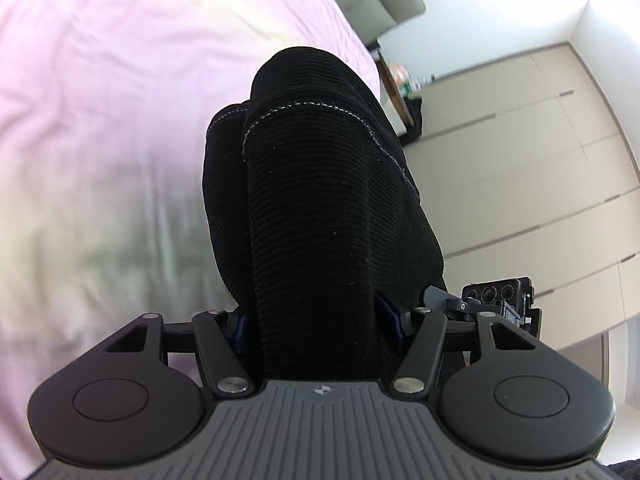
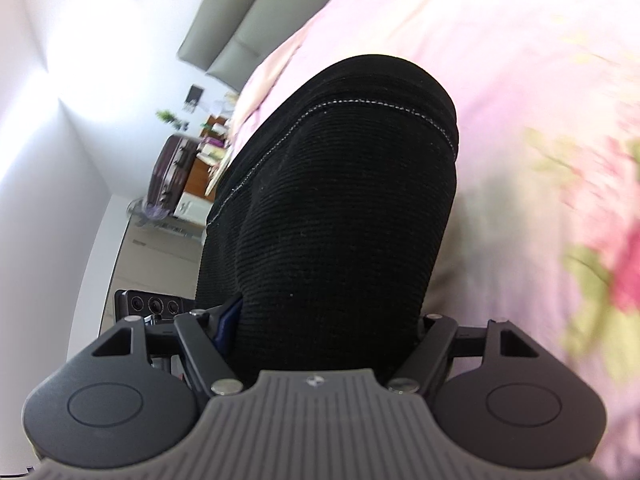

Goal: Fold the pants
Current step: 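Hold the pants with both grippers and lift them off the bed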

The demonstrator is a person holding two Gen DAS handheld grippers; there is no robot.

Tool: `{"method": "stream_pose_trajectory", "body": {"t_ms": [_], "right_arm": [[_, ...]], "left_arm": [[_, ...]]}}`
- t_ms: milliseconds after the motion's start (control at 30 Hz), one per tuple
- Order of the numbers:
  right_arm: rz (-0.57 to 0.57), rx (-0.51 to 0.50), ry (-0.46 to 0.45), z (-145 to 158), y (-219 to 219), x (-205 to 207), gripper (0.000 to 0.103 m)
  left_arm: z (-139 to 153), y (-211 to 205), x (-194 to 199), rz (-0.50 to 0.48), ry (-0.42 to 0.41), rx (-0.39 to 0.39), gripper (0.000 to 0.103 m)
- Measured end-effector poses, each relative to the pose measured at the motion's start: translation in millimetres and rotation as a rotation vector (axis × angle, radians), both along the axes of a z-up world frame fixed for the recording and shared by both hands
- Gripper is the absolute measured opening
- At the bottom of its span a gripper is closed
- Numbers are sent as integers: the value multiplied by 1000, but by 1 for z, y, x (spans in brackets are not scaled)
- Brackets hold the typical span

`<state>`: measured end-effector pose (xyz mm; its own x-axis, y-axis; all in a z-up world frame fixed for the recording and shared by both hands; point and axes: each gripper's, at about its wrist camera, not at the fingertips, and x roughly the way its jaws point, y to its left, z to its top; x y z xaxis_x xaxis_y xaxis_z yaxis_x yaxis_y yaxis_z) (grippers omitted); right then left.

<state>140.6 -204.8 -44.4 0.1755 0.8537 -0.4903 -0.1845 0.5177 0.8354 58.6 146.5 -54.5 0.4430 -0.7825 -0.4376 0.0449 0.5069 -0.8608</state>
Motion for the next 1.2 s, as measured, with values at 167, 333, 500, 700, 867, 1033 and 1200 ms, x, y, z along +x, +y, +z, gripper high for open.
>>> {"method": "stream_pose_trajectory", "body": {"t_ms": [167, 333, 500, 700, 867, 1033, 1200], "right_arm": [[-68, -1, 0, 5, -43, -8, 70], [-134, 6, -17, 8, -98, 0, 70], [-181, -9, -39, 6, -160, 22, 70], [-250, -42, -65, 6, -235, 59, 70], [-299, -68, -74, 0, -291, 86, 70], [-320, -69, -81, -18, -335, 109, 70], [-328, -45, -80, -46, -351, 127, 70]], "left_arm": [[7, -37, 19, -69, -2, 6, 69], [21, -82, 53, -143, -12, 30, 69], [19, -140, 101, -208, -14, 41, 69], [10, -213, 160, -279, -18, 33, 69], [-5, -259, 199, -325, -14, 28, 69], [-14, -287, 224, -357, -16, 41, 69], [-25, -300, 233, -368, -7, 74, 69]]}}
